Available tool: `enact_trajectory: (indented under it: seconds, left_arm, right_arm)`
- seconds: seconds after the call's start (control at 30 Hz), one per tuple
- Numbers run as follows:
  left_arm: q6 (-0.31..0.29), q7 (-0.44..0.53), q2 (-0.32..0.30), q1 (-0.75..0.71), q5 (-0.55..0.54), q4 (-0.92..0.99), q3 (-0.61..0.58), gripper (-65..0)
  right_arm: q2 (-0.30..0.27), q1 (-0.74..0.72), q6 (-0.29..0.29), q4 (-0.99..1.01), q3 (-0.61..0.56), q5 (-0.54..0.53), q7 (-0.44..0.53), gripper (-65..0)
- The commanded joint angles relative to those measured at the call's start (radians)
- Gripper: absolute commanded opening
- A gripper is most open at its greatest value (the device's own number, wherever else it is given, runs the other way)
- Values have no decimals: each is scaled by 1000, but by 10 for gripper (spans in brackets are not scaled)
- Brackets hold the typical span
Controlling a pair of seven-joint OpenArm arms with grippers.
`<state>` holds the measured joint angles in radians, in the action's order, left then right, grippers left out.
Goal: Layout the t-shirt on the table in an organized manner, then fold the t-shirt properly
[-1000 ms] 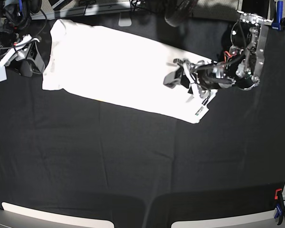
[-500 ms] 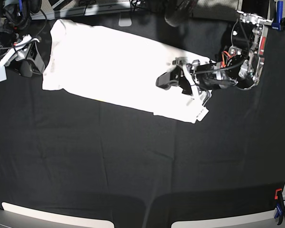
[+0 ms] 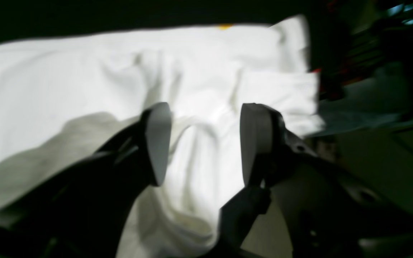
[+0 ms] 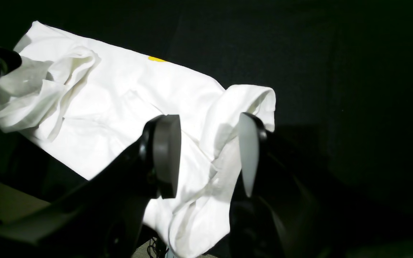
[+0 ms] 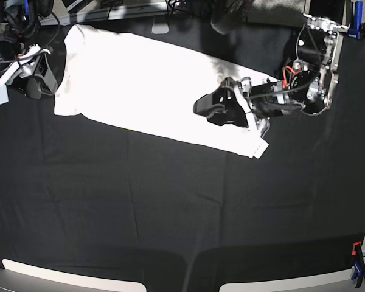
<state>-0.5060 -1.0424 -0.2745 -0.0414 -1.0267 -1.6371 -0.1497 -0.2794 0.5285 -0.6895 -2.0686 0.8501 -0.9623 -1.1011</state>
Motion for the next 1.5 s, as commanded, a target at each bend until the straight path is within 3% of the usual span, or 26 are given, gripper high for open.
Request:
enact_trajectory:
  seconds: [0.0, 0.13, 0.2, 0.27, 0.37, 0.47, 0.6, 0.77, 0.9, 0.97, 1.1, 1.23, 1.33, 1.47]
  left_arm:
    - [-11, 19, -3, 14, -25, -19, 4, -362]
    - [-20, 18, -3, 13, 130, -19, 4, -362]
    - [21, -14, -3, 9, 212, -19, 4, -362]
    - [61, -95, -3, 5, 187, -19, 4, -362]
    - [41, -184, 6, -29, 57, -20, 4, -362]
    - [-3, -148, 34, -103, 76, -20, 4, -362]
    - [-4, -40, 59, -182, 101, -20, 4, -362]
    - [-19, -37, 72, -182, 45, -20, 4, -362]
    - [-22, -42, 87, -164, 19, -30, 4, -362]
    - [-22, -45, 92, -154, 19, -43, 4, -362]
    - [-22, -51, 91, -127, 31, -88, 4, -362]
    - [-21, -109, 92, -98, 30, -184, 4, -362]
    - [-21, -109, 92, -85, 31, -273, 4, -362]
    - [-22, -109, 92, -83, 30, -361, 4, -362]
  right_arm:
    - [-14, -2, -9, -16, 7, -18, 27, -395]
    - [-14, -2, -9, -16, 7, -18, 27, -395]
    - [-14, -2, -9, -16, 7, -18, 27, -395]
    - [-14, -2, -9, -16, 7, -18, 27, -395]
    - [-14, -2, -9, -16, 7, -18, 29, -395]
    - [-14, -2, -9, -16, 7, -18, 35, -395]
    - [-14, -2, -9, -16, 7, -18, 35, -395]
    - [-14, -2, -9, -16, 7, -18, 34, -389]
    - [-14, -2, -9, -16, 7, -18, 27, -237]
    - [-14, -2, -9, -16, 7, -19, 31, -194]
    - [-14, -2, -9, -16, 7, -36, 80, -194]
    - [-14, -5, -9, -16, 7, -149, 108, -194]
    - [-14, -36, -9, -16, 7, -131, 59, -194]
    - [-14, -89, -9, 5, 7, -30, -33, -194]
